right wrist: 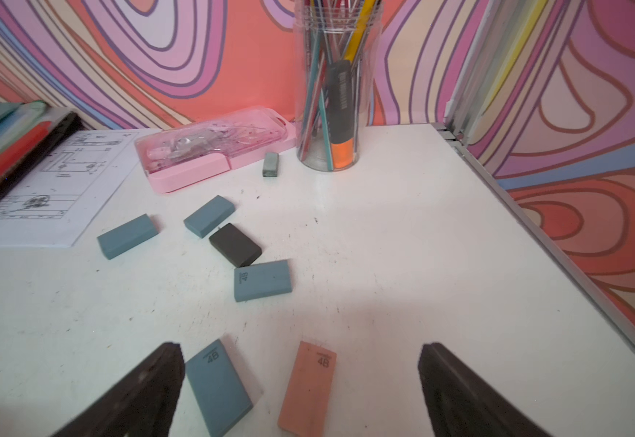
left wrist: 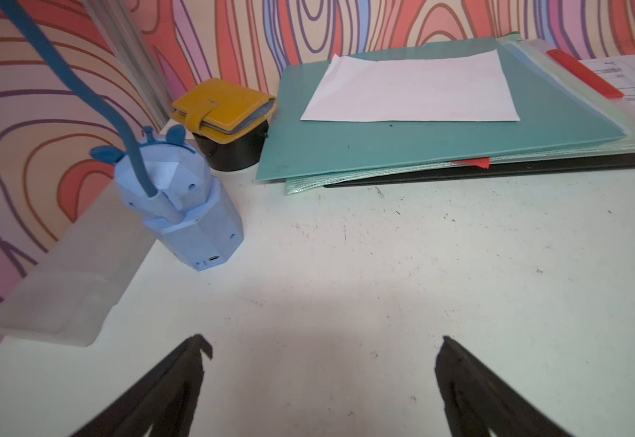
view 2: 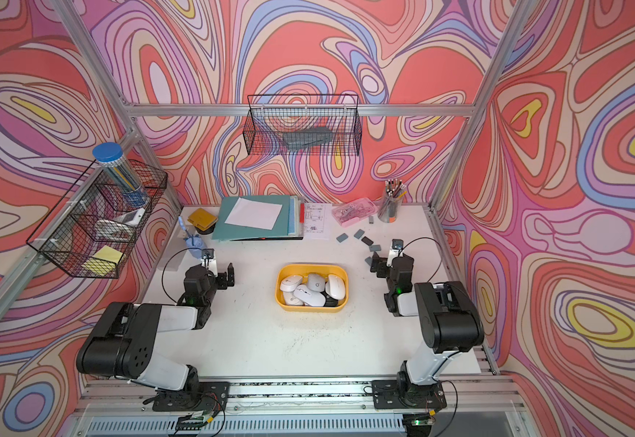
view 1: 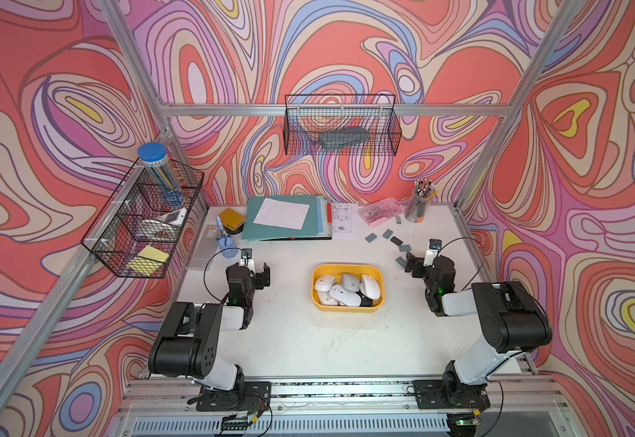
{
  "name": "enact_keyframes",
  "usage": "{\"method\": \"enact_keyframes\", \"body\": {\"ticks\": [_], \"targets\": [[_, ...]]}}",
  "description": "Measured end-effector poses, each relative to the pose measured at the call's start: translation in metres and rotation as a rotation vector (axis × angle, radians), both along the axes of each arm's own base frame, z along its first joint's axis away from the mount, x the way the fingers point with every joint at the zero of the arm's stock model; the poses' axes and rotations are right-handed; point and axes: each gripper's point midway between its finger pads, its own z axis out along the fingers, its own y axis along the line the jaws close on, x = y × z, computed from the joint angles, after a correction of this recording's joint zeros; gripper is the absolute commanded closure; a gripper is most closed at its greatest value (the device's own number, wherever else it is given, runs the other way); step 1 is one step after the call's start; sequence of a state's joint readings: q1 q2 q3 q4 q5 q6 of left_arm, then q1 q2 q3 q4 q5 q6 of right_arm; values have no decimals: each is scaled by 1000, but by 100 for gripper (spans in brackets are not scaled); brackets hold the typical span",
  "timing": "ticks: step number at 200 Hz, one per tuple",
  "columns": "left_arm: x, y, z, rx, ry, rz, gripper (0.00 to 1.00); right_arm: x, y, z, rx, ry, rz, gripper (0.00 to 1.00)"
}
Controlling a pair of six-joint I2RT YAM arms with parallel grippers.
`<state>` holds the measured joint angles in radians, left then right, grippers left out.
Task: Take out the mouse from the storage box
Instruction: Pick up the mouse from the storage box.
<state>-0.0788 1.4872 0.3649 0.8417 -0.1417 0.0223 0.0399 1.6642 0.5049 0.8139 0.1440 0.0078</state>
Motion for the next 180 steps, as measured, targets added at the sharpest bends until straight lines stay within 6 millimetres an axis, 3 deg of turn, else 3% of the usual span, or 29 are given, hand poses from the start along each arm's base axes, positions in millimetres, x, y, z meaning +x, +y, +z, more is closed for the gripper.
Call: {"method": "enact_keyframes", "body": {"ticks": [12,25,37,48,60,64,74,85,91,100,110,123,129,148,160,180], "targets": [[-2,-9,16,32,-1,-7,1,14,11,17,-37,23,-11,2],[7,-28,58,61,-58,-37,1,36,33,58,-51,-4,-5,2],[20,-51,120,48,-161,-77,1,53,56,103,-4,-33,10,2],[24,-68,189,-32,-268,-96,1,64,78,148,73,-54,33,2],[18,-69,254,-167,-336,-68,1,71,92,190,176,-79,60,2],[14,-68,275,-213,-359,-60,1,72,95,197,203,-80,77,2],[-2,-59,322,-316,-420,-48,1,72,103,204,263,-55,123,18],[-19,-50,347,-413,-450,-63,1,71,113,189,316,17,173,33],[-26,-44,351,-462,-445,-65,2,68,117,174,335,72,187,41],[-30,-35,344,-518,-409,-57,19,62,122,147,360,166,185,45],[-25,-27,322,-561,-325,-31,38,50,133,118,353,283,199,44],[-15,-23,278,-586,-159,15,84,29,153,94,339,418,229,35],[-10,-24,255,-587,-73,42,100,20,163,89,336,467,251,32],[-10,-22,185,-566,181,137,100,-6,196,94,345,567,347,29],[-21,-17,157,-539,295,189,82,-19,214,101,385,612,408,29],[-36,-12,142,-511,374,228,54,-41,229,94,468,714,463,29]]}}
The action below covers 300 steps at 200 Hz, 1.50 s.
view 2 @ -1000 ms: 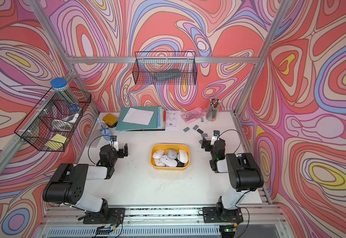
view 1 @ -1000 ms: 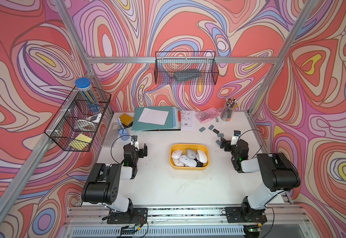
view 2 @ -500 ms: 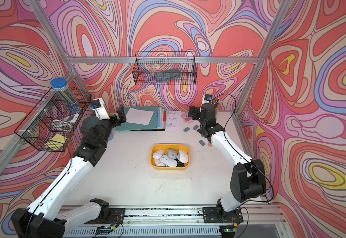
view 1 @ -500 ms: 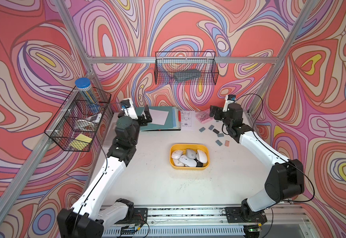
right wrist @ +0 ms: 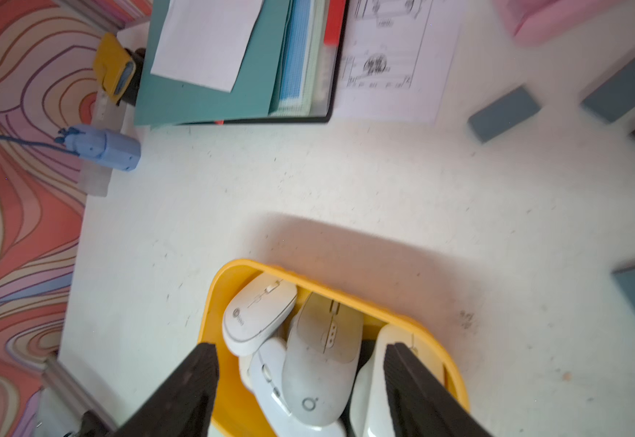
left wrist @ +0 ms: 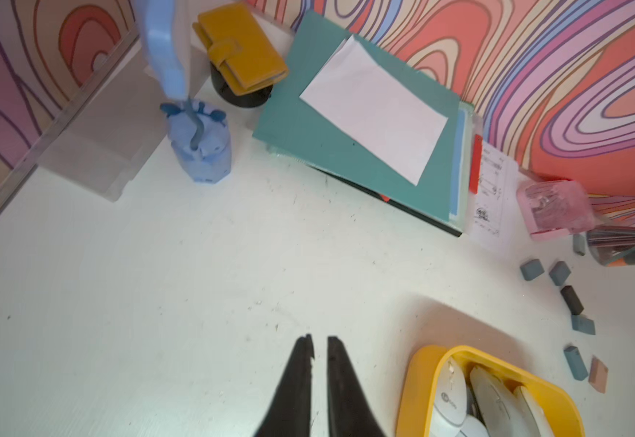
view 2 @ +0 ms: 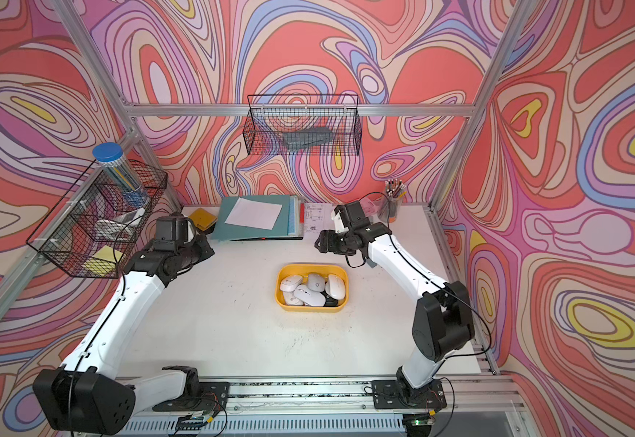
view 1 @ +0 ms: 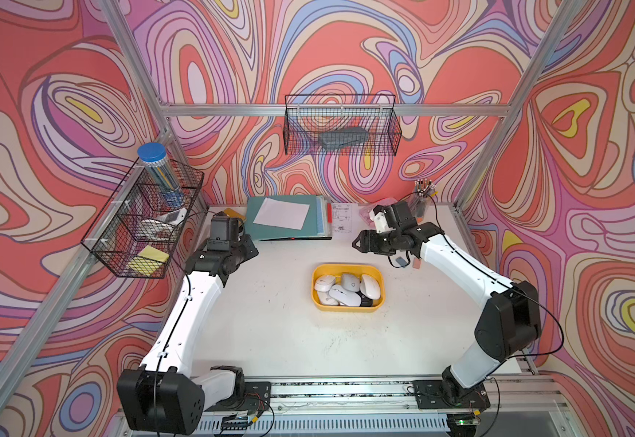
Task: Take out the mouse from the storage box
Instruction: Pick up the mouse from the storage box.
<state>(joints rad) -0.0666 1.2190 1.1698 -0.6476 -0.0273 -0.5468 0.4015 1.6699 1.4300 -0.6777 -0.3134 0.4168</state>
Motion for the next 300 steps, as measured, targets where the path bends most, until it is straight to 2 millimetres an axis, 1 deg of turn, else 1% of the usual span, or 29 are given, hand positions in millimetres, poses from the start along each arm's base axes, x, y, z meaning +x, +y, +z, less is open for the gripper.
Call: {"method": "enact_keyframes", "body": {"ticks": [16,21,48,73,93,116,169,194,224,300], "targets": [[-6,0,-6,8,36,-8,36,-21,7,-17,35,110,13,27],[-7,0,-8,8,45,-13,34,-28,9,-24,39,145,16,26],[-11,-7,-22,-9,120,-52,29,-57,22,-53,31,292,38,23],[-8,-15,-35,-35,175,-83,28,-68,30,-69,7,373,54,22],[-11,-21,-44,-61,216,-111,28,-64,32,-81,-18,419,48,22],[-12,-26,-44,-82,218,-133,27,-60,30,-92,-53,452,34,20],[-14,-32,-39,-108,206,-155,27,-50,26,-98,-110,453,10,18],[-14,-34,-39,-119,206,-163,27,-39,29,-103,-129,450,12,18],[-14,-36,-39,-123,206,-170,27,-31,32,-109,-144,460,18,20],[-15,-42,-38,-150,207,-198,27,-36,32,-118,-141,493,10,21]]}}
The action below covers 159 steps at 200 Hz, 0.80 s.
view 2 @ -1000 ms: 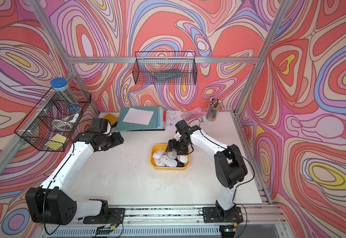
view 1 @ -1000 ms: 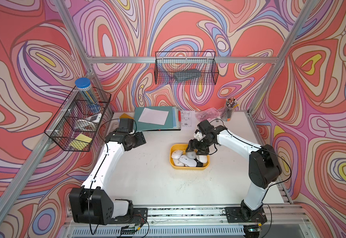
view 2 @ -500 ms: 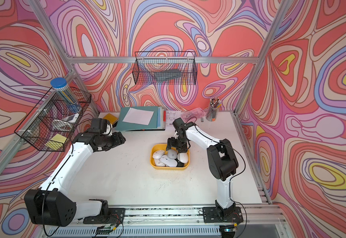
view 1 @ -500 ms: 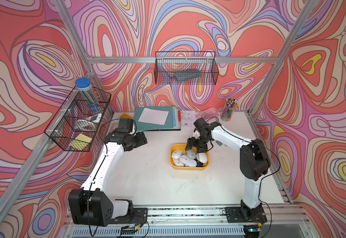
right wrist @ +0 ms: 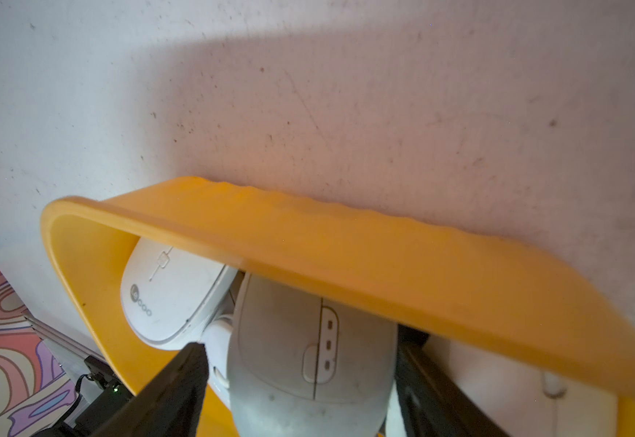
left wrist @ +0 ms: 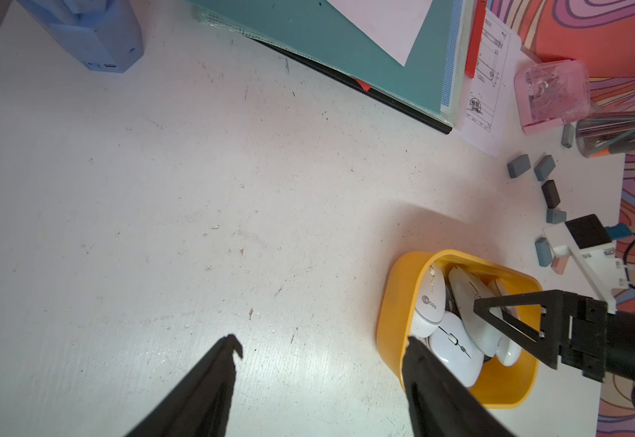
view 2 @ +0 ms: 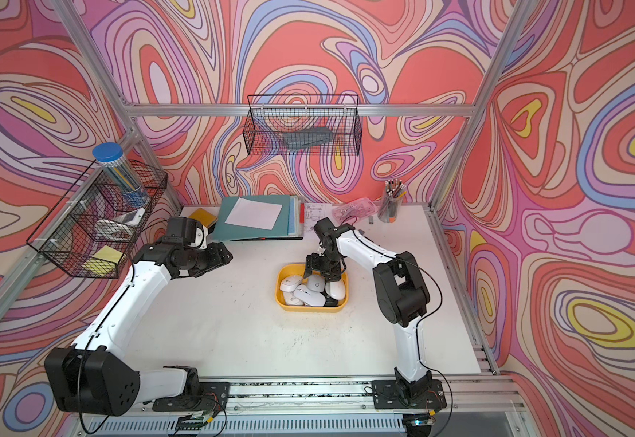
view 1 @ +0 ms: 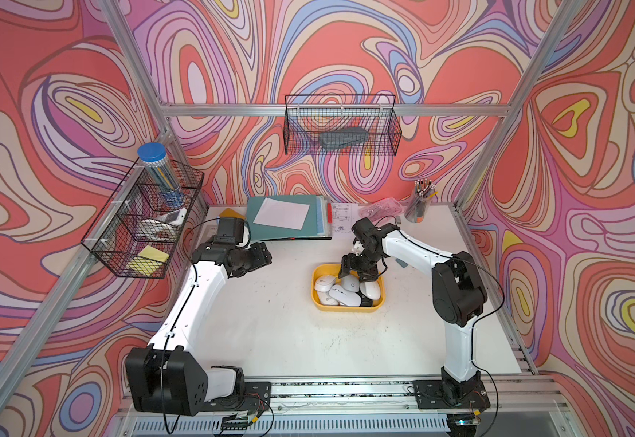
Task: Take out the mouse from the storage box
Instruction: Pick up the mouse from the storage box.
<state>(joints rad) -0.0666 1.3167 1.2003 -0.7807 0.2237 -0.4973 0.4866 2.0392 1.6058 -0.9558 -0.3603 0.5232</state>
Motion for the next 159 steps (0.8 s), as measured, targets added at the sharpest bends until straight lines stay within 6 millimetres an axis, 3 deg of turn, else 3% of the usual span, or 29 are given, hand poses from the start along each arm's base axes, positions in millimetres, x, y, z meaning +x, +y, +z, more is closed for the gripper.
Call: {"method": "enact_keyframes", "body": {"ticks": [75,120,159], "targets": [[-1,-6,1,-29,0,-19,27,-1,3,-5,7,8,-9,24],[-1,-7,1,-37,0,-24,27,-2,3,-10,1,19,-11,46],[0,-8,2,-40,-4,-26,27,-2,4,-10,2,18,-8,52]]}}
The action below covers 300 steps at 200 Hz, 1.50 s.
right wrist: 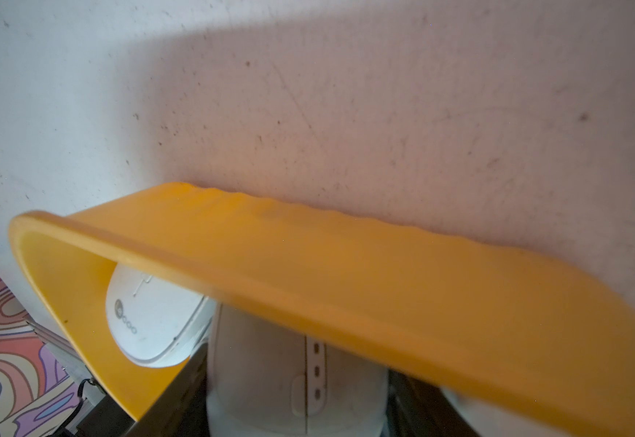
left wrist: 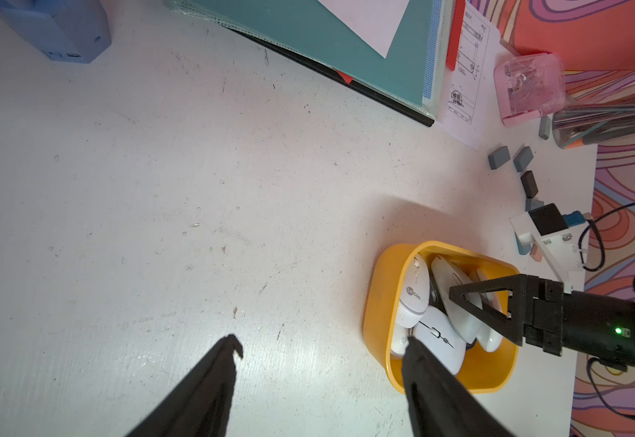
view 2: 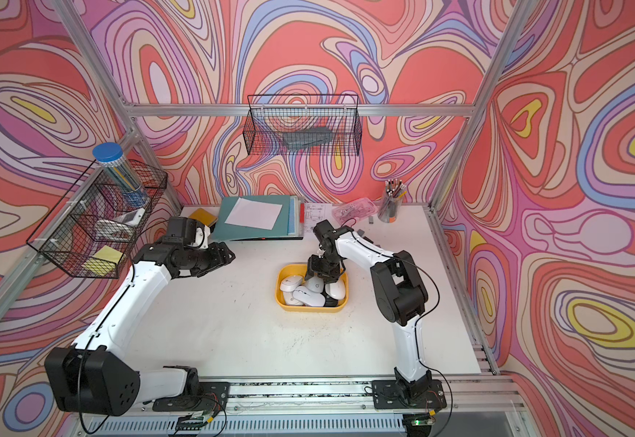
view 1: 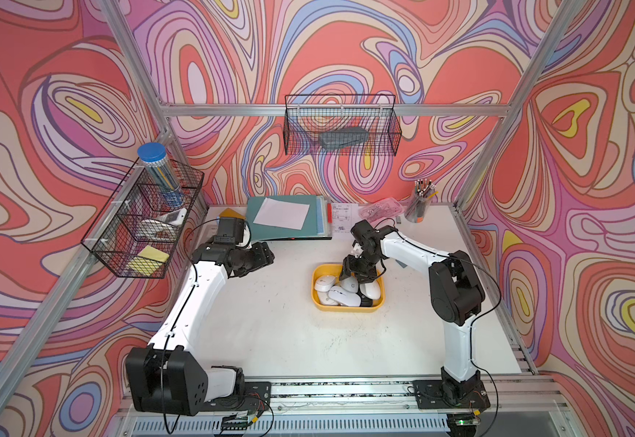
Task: Take out the mouse from the storage box
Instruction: Pick up the mouse from the storage box, then place the mouse at the center of the board.
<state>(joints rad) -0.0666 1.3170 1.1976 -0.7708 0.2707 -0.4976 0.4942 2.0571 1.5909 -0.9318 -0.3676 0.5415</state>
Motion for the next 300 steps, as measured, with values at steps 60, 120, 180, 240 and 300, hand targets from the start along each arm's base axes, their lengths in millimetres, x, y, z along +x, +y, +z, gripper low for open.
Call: {"method": "enact_keyframes", "body": {"ticks": [60,120,180,240,300], "targets": [[0,-1,0,-4,0,-2,27,0,6,9,-18,-33,14,53],[0,-1,0,-7,0,-4,27,3,-7,36,-98,-124,8,55],[1,-3,1,-17,-5,-10,27,15,-63,75,-285,-295,-83,56],[1,-6,1,-29,-9,-18,27,-5,-143,67,-423,-274,-254,56],[2,-7,1,-35,-12,-22,27,-45,-192,7,-533,-108,-318,55]]}}
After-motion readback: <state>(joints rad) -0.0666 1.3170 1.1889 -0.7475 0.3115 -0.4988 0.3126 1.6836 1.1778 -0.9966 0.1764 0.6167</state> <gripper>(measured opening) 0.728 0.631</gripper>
